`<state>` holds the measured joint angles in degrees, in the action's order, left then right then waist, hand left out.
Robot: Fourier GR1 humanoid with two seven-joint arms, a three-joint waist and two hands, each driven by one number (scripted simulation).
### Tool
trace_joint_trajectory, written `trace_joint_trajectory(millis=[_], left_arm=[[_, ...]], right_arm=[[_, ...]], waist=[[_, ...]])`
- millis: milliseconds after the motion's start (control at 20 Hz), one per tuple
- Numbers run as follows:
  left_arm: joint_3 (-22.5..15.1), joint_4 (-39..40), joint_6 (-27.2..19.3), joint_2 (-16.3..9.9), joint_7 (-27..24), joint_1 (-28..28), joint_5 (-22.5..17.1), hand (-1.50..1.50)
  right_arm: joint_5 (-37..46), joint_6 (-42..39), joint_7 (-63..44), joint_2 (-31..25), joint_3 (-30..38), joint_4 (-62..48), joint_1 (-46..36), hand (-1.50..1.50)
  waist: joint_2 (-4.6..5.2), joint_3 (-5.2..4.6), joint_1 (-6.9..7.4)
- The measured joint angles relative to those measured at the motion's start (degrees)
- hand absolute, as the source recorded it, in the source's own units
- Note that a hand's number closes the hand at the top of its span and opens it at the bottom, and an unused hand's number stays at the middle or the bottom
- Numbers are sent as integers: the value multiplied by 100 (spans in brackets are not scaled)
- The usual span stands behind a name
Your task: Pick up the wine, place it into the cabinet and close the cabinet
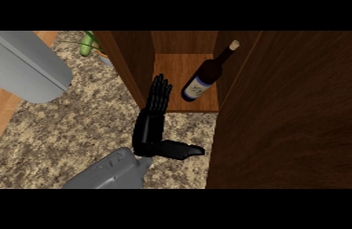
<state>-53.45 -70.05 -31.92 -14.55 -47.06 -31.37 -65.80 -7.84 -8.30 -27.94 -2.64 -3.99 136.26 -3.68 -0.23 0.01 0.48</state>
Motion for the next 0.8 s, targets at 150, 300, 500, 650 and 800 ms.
trace_joint_trajectory(millis=[150, 300, 500, 650, 800], left_arm=[[16, -577, 2, -308, 158, 340, 263, -150], [-61, -1264, 86, -746, 223, 716, 439, -150], [-21, -1980, 359, -1378, 391, 1082, 558, 150], [133, -2435, 667, -1888, 386, 1489, 581, 150], [268, -3004, 784, -2354, 424, 1860, 584, 150]], right_arm=[[-202, -52, -140, -90, 93, -45, -152, 150], [-413, -273, -240, -247, 57, 59, -96, 150], [-530, -847, 45, -524, 70, 92, 230, 150], [-549, -1045, 35, -558, -187, 91, 274, 150], [-589, -1170, -54, -528, -536, 129, 438, 150]], waist=[[5, 0, -7], [1, 4, 2], [0, 5, -12], [1, 3, 0], [-8, 1, 8]])
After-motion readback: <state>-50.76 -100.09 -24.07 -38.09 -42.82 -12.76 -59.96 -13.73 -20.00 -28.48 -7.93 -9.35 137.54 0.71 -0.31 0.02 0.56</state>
